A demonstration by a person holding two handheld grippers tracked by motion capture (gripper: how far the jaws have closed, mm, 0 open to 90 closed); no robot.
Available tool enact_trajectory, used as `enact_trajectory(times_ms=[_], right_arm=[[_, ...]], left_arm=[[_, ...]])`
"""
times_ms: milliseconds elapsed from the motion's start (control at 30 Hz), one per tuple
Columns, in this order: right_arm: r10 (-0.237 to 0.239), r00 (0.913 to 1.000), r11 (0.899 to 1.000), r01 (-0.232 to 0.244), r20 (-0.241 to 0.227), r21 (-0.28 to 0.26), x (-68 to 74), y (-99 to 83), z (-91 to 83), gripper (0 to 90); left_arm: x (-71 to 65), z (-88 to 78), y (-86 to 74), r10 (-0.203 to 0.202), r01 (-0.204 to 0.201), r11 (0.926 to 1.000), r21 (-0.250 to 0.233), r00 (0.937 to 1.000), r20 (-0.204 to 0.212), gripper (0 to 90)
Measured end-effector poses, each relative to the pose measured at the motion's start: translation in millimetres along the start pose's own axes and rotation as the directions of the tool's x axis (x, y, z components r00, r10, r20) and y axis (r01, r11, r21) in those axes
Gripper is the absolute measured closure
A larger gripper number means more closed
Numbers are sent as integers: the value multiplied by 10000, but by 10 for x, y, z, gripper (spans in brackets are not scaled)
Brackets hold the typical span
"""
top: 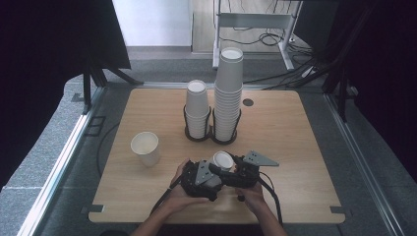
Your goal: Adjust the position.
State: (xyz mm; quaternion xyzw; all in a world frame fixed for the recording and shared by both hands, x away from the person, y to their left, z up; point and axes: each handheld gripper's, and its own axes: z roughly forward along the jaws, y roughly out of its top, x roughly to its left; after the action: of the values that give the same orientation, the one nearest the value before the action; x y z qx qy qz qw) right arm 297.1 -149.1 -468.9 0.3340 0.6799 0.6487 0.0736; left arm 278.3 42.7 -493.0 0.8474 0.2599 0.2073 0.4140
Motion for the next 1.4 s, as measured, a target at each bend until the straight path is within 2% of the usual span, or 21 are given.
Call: enact_trajectory(times_ms=[100, 300, 500, 633, 767, 933, 1100, 1400], right_arm=[[151, 9999, 9999, -151, -54, -46, -19, -8, -6, 240], [-152, 9999, 9999, 152, 28, 50, 4, -17, 9, 236], [28, 10000, 9999, -28, -35, 132, -36, -26, -1, 227], [-238, 9994, 9996, 234, 245, 156, -35, -29, -6, 203], [-412, 9989, 9990, 407, 243, 210, -38, -19, -20, 181], [-706, 9969, 9973, 699, 349, 211, -22, 19, -53, 165], [-822, 9956, 9966, 824, 441, -38, -27, 92, -134, 158], [-789, 9961, 9965, 800, 397, -261, -104, 187, -302, 142]], left_arm=[[-5, -2, 3, 100, -100, 9999, 28, 9999, -13, 79], [-1, -2, -2, 219, -216, 9996, 176, 9996, -173, 102], [-7, 4, -7, 310, -307, 9992, 239, 9994, -136, 114], [-5, 10, -13, 375, -368, 9987, 365, 9991, -185, 118], [-18, 6, -7, 466, -460, 9983, 352, 9988, -162, 120], [12, -2, -9, 390, -383, 9987, 339, 9990, -210, 120], [67, -23, -14, 353, -339, 9987, 392, 9988, -353, 120], [110, -7, -30, 180, -155, 9990, 428, 9981, -586, 120]])
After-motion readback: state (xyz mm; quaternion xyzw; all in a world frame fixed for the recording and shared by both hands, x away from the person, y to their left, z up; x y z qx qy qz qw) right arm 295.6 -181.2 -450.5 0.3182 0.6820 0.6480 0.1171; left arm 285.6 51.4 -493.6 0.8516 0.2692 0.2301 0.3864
